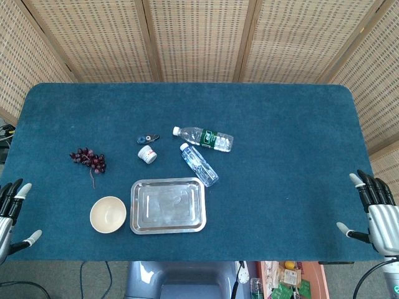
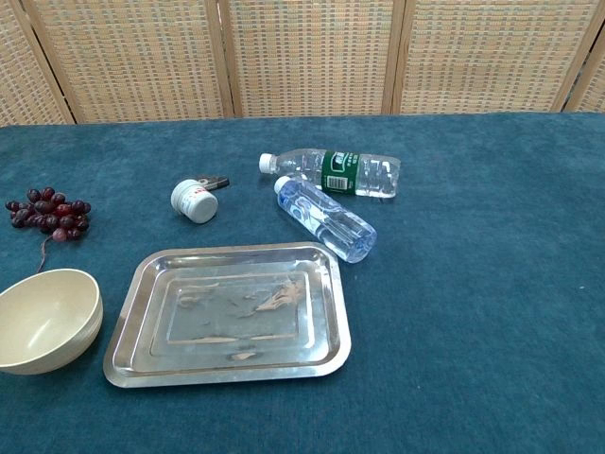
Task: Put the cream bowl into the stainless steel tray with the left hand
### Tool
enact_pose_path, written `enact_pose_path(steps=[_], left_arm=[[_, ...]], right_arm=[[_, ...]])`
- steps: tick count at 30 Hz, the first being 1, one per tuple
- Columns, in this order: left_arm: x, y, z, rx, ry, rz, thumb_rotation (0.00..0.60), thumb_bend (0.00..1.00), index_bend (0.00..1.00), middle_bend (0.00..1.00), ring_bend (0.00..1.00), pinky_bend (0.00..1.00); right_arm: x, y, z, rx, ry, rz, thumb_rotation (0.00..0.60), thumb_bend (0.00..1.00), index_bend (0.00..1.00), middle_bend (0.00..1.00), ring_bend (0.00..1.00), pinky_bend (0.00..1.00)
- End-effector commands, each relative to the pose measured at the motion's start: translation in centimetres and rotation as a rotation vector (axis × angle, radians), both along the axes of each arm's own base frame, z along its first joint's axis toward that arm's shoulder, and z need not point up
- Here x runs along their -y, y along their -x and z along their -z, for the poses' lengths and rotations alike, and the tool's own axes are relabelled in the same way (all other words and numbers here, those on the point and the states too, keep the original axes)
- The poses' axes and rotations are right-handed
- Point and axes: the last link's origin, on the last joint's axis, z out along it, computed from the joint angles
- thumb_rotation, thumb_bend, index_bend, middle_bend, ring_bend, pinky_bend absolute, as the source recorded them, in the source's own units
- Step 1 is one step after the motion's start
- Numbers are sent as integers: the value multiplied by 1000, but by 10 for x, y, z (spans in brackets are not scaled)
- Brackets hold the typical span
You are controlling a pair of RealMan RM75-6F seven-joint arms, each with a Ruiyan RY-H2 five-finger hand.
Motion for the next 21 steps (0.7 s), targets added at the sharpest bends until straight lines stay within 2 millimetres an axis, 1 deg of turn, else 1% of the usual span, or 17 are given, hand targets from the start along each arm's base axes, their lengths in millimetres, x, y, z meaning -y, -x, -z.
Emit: enact_pose_path(steps=[1,5,8,11,13,15,17,21], left_arm=[[0,0,0,-2,2,-5,600,0,0,0,0,0],[1,1,4,-3,38,-13,600,0,0,0,0,0],[-4,1,12,-3,101,8,600,0,0,0,0,0],[-16,5,29,-24,196,68,600,3,0,0,0,0],[-22,12,48,-34,278,96,600,16,0,0,0,0],[-25,14,63,-32,323,114,600,30,0,0,0,0],[-28,16,73,-45,342,131,600,58,31,0,0,0],[-34,17,96,-90,374,161,600,207,246,0,0,0]], right_arm=[[0,0,0,5,1,1,600,0,0,0,0,0],[1,1,0,12,0,2,600,0,0,0,0,0],[2,1,0,17,-2,1,600,0,0,0,0,0],[2,1,1,20,-10,4,600,0,0,0,0,0],[2,1,2,20,-15,6,600,0,0,0,0,0],[3,1,2,21,-15,7,600,0,0,0,0,0],[3,1,3,20,-16,8,600,0,0,0,0,0],[5,2,5,22,-26,21,600,0,0,0,0,0]])
